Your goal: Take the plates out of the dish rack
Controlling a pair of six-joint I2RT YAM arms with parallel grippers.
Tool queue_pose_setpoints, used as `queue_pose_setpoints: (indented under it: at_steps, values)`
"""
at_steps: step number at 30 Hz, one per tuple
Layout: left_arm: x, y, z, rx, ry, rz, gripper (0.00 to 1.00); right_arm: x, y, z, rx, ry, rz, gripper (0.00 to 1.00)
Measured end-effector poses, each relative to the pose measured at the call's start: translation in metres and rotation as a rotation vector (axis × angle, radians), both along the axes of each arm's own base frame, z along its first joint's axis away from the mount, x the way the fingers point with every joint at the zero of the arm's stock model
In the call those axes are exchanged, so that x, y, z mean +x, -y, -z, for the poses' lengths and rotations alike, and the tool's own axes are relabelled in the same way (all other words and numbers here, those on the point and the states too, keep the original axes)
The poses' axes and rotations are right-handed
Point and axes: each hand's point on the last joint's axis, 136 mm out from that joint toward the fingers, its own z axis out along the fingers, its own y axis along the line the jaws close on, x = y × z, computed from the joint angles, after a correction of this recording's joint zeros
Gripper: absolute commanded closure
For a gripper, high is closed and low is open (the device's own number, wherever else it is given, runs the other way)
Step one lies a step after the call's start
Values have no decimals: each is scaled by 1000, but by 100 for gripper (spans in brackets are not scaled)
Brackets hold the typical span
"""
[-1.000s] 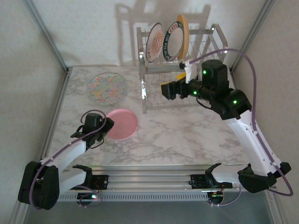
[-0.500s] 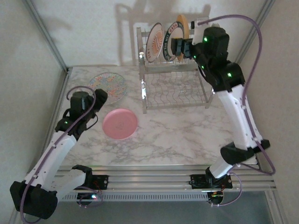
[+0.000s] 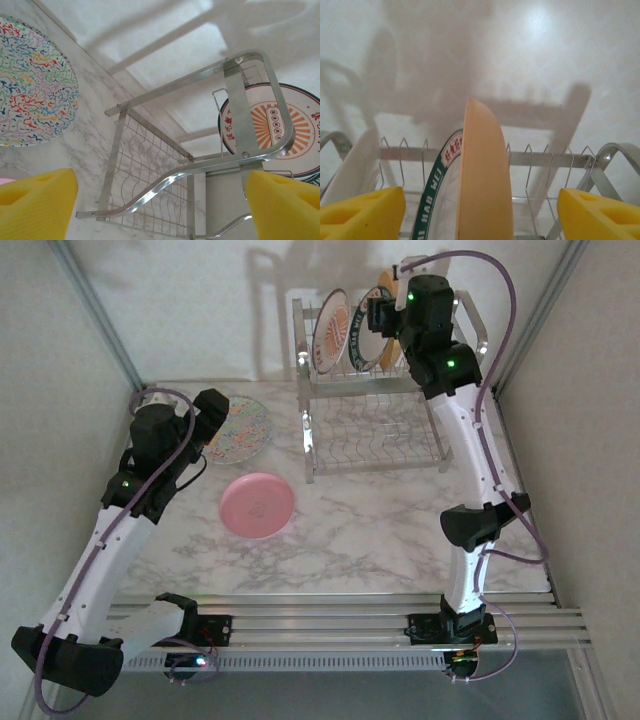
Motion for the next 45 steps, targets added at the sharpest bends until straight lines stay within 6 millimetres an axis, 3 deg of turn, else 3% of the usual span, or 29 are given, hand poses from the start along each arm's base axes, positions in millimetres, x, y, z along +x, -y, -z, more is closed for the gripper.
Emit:
queue_pose_setpoints:
  at_steps: [7, 17, 34, 45]
  values:
    - [0, 4, -11, -6, 14, 22, 13, 10, 4, -2, -39, 29, 46, 41]
    - [0, 6, -14, -6, 18, 35, 13, 20, 9, 9, -106, 18, 90, 56]
    - [1, 8, -14, -7, 16, 42, 13, 16, 15, -15, -131, 87, 115, 79]
    - [1, 8, -14, -8, 16, 42, 14, 15, 15, -19, -296, 119, 196, 92]
